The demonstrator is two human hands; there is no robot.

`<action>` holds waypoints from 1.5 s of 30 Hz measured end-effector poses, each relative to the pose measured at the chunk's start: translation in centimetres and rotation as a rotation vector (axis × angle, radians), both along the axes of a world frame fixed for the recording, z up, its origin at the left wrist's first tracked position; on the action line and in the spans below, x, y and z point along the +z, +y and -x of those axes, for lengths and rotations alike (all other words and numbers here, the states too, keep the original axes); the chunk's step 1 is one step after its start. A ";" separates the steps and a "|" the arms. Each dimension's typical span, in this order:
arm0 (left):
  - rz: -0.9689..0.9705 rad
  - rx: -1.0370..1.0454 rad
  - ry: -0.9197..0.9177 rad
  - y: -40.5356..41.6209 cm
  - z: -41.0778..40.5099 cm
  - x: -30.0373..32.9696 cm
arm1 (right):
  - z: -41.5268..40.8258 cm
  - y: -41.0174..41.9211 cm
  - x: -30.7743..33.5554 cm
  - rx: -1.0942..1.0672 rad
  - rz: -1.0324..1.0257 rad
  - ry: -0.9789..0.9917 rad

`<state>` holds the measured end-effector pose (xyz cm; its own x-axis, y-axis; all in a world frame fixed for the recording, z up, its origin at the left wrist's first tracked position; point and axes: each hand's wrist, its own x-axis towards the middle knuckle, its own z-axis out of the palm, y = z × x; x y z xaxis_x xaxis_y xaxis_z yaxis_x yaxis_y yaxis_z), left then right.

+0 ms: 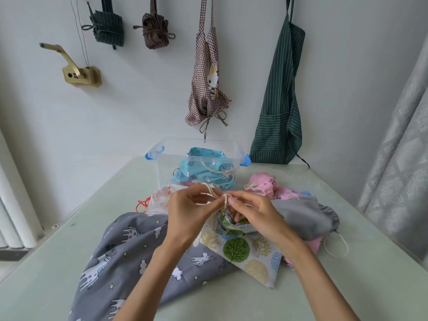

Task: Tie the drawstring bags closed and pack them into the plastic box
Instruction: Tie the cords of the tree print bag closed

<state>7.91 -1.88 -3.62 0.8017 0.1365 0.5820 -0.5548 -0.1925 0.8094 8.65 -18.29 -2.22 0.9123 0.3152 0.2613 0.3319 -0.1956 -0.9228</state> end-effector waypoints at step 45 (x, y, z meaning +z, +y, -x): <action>-1.486 -0.099 0.180 3.3 -4.0 4.3 | -1.7 -5.0 1.3 -0.182 1.098 0.183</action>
